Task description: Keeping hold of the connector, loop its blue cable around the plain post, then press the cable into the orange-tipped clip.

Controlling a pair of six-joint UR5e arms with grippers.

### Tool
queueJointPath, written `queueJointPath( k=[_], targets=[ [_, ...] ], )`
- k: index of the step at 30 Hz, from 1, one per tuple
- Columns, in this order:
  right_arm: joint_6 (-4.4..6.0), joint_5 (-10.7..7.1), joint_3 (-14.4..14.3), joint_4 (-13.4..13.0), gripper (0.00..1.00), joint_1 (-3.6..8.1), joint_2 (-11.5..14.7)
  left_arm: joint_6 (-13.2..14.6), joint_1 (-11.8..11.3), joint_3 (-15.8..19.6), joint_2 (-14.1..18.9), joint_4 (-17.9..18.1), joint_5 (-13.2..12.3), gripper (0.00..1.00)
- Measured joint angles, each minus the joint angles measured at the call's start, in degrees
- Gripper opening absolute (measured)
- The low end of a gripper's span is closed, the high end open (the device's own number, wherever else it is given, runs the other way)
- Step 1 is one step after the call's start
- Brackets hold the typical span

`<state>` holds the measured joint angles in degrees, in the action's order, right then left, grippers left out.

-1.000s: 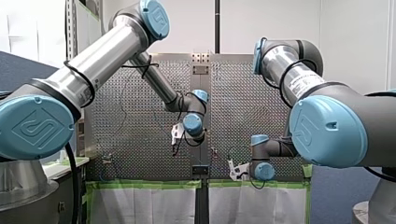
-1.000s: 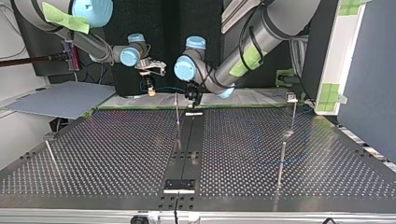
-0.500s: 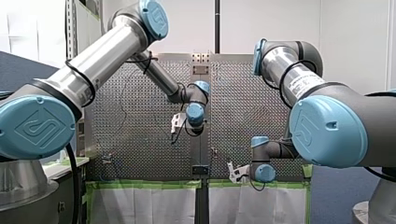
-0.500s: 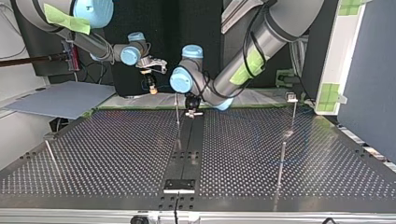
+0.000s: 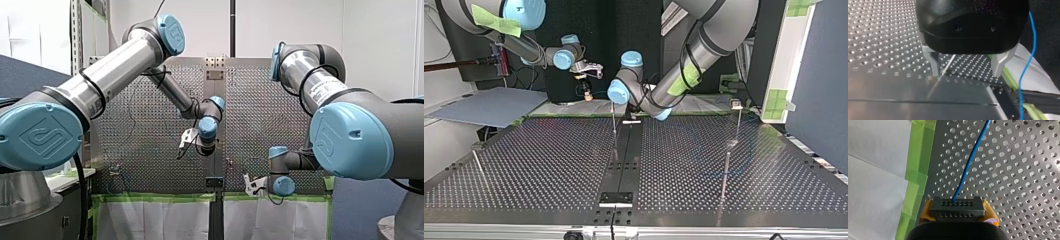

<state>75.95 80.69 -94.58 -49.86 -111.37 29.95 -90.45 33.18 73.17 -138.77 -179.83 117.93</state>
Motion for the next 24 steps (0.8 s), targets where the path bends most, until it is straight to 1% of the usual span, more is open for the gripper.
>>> queueJointPath(
  k=[6, 10, 14, 20, 24],
  targets=[
    [0.0, 0.01, 0.02, 0.0, 0.0, 0.0, -0.01, 0.11, -0.3, -1.77, -0.04, -3.53, -0.11, 1.0],
    [0.0, 0.05, 0.03, -0.04, 0.0, -0.01, -0.01, 0.53, -0.78, -2.99, -0.88, -5.43, -0.18, 1.0],
    [0.01, 0.08, 0.03, -0.01, 0.0, -0.11, -0.01, 1.69, -0.84, -5.04, -2.84, -7.64, -0.2, 1.0],
    [0.05, 0.06, 0.03, -0.05, 0.0, -0.17, -0.01, 0.95, -1.11, -8.62, -6.4, -11.24, -0.62, 1.0],
    [0.13, 0.08, 0.03, -0.14, 0.0, -0.2, -0.01, 1.43, -1.77, -11.09, -8.2, -13.69, -0.69, 1.0]
  ],
)
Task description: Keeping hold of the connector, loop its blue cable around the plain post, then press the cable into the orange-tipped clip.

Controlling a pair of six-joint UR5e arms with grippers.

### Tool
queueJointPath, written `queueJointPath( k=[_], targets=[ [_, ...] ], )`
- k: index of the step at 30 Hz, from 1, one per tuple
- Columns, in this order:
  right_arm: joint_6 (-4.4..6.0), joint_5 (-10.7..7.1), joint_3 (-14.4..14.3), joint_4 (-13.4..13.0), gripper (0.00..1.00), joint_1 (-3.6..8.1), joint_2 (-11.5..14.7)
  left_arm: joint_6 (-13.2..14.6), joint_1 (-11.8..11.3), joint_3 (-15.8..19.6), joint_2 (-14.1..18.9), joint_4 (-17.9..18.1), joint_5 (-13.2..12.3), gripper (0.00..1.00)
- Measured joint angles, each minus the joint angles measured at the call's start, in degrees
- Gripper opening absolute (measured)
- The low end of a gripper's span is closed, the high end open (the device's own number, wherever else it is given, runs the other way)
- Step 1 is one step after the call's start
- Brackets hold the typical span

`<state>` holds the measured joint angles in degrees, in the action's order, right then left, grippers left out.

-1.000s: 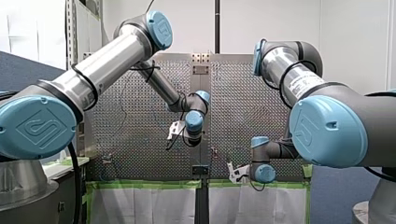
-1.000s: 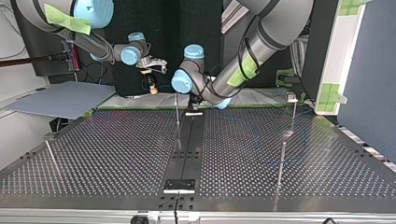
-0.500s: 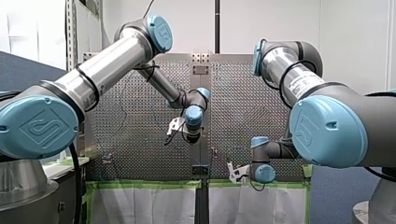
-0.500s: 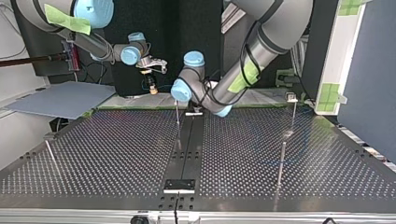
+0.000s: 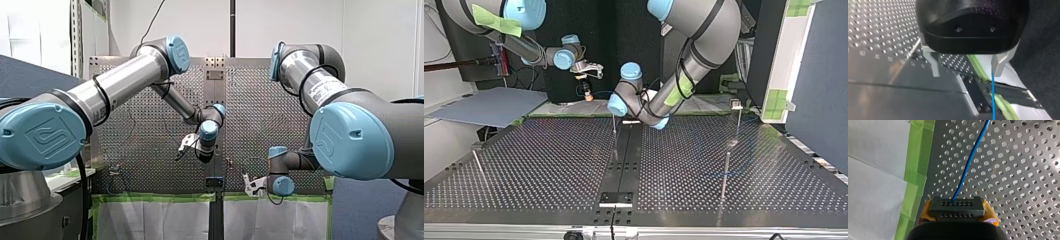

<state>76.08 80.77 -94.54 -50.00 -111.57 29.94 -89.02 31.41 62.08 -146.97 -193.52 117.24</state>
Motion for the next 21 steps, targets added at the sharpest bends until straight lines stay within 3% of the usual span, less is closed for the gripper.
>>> queueJointPath(
  k=[12, 21],
  targets=[
    [0.07, -0.06, 0.0, -0.03, 0.0, -0.03, 0.0, 0.59, -0.04, -5.32, -5.96, -7.02, -1.17, 1.0],
    [0.12, -0.05, 0.01, -0.19, 0.0, -0.03, 0.0, 0.24, -0.34, -7.45, -6.66, -12.12, -1.62, 1.0]
  ],
)
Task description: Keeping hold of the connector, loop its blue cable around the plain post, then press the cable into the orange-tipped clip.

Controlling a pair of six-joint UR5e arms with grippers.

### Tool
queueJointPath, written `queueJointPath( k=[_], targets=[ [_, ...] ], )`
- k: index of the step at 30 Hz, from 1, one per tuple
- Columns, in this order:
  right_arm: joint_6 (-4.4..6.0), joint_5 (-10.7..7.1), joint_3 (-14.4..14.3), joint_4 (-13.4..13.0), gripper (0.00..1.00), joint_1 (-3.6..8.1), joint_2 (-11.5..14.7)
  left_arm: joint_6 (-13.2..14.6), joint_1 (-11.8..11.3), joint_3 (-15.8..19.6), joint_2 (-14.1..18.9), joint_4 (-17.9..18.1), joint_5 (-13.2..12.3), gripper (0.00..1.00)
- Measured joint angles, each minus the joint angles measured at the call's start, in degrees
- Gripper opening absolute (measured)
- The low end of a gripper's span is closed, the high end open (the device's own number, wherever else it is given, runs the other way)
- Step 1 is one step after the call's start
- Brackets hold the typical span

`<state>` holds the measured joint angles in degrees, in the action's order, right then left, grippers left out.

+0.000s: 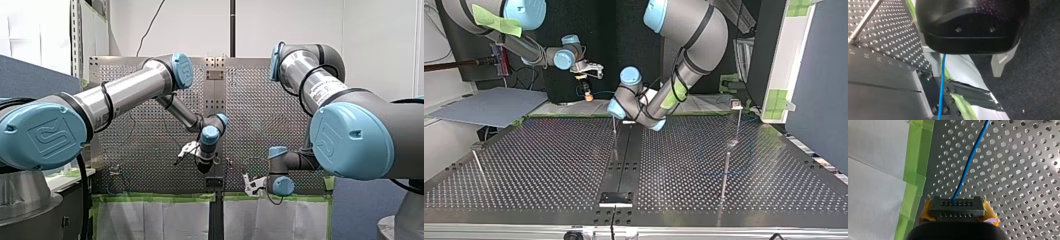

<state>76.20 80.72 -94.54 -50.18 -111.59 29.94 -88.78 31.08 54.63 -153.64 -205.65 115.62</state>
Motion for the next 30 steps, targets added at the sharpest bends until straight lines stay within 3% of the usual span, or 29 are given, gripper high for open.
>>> queueJointPath(
  k=[12, 30],
  targets=[
    [0.0, 0.03, 0.0, -0.08, 0.0, 0.0, 0.0, -0.21, -0.08, -1.44, -0.2, -6.36, -1.2, 1.0],
    [0.03, 0.03, 0.0, -0.18, 0.0, 0.01, 0.0, -1.8, 0.28, -2.78, -0.19, -0.25, -2.45, 1.0]
  ],
)
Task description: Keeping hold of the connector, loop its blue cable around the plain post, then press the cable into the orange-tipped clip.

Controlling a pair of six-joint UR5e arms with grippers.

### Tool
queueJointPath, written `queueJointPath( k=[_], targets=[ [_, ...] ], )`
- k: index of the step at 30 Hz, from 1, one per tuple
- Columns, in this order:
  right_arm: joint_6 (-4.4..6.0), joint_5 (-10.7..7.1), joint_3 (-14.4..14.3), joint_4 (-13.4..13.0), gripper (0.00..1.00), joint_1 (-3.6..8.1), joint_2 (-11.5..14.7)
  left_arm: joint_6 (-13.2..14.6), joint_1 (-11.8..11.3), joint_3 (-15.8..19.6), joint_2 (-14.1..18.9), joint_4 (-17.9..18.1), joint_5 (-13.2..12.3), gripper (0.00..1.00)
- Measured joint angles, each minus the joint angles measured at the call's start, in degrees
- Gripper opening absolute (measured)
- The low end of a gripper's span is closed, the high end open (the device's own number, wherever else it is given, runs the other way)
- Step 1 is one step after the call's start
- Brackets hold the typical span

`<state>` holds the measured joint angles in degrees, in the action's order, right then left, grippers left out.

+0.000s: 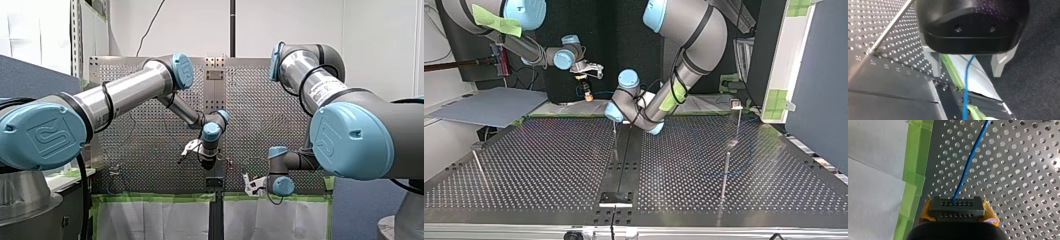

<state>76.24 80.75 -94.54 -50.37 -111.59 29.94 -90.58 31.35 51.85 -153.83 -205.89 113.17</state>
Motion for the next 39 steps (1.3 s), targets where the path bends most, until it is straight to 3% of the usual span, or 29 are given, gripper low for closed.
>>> queueJointPath(
  k=[7, 17, 28, 39],
  targets=[
    [0.0, 0.01, 0.01, 0.0, 0.0, 0.0, 0.0, -0.58, 0.24, -0.71, 0.0, -0.12, -0.01, 1.0],
    [0.06, -0.03, 0.1, -0.09, 0.0, -0.02, 0.0, -0.74, -0.39, 1.12, -0.52, 1.0, 0.07, 1.0],
    [0.07, -0.05, 0.35, -0.09, 0.0, -0.04, 0.0, -0.38, -0.17, -3.35, -5.96, 1.15, 0.11, 1.0],
    [0.06, -0.06, 0.39, 0.06, 0.0, -0.04, 0.0, 0.15, -1.57, -0.14, -10.21, 3.95, 0.11, 1.0]
  ],
)
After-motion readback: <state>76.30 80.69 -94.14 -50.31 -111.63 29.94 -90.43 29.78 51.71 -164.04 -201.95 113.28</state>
